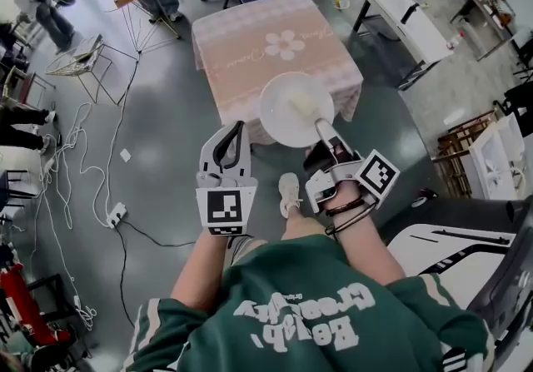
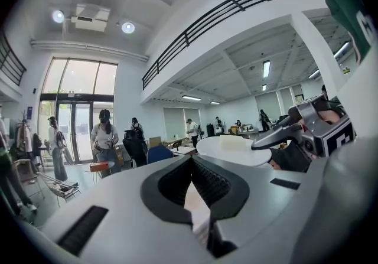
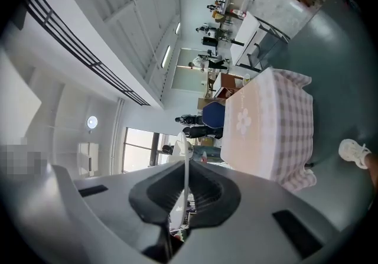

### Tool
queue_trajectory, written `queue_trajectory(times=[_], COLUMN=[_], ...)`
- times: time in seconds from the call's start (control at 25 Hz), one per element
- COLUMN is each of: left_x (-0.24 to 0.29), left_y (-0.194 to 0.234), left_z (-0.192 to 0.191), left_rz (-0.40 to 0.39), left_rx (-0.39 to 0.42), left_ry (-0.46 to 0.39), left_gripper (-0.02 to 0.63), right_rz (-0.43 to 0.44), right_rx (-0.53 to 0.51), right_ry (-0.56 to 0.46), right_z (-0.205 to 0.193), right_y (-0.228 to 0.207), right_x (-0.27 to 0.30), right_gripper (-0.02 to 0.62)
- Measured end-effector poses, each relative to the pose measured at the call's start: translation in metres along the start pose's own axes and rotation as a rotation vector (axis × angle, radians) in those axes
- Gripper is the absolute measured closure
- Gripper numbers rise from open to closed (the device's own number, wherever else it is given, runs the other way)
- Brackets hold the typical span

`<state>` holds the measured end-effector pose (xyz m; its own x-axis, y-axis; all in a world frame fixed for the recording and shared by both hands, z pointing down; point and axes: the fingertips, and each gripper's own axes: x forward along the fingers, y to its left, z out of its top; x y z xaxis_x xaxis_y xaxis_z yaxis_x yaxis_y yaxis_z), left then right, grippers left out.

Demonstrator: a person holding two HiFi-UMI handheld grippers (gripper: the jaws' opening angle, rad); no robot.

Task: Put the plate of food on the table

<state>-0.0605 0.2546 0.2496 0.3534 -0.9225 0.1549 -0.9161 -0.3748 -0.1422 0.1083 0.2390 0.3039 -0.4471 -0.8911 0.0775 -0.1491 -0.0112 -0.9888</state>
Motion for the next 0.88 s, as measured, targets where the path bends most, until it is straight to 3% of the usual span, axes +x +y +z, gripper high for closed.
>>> queue_trajectory(times=[0.2,0.88], left_x=[0.049,0.171], left_y=[0.009,0.031], left_z=[0.002,-0.001], left_rz=[0.018,0.062], left_rx=[-0.047,-0.054], left_ry=[0.012,0.056], left_gripper=[0.597,0.597], right_rz=[-0.007,-0.012], right_rx=[0.006,0.043], right_ry=[0.031,0.099], right_z=[0.023,0.091], right_y=[-0.005,-0.022], right_x=[0.039,0.15], right_gripper=[0.571,0.571])
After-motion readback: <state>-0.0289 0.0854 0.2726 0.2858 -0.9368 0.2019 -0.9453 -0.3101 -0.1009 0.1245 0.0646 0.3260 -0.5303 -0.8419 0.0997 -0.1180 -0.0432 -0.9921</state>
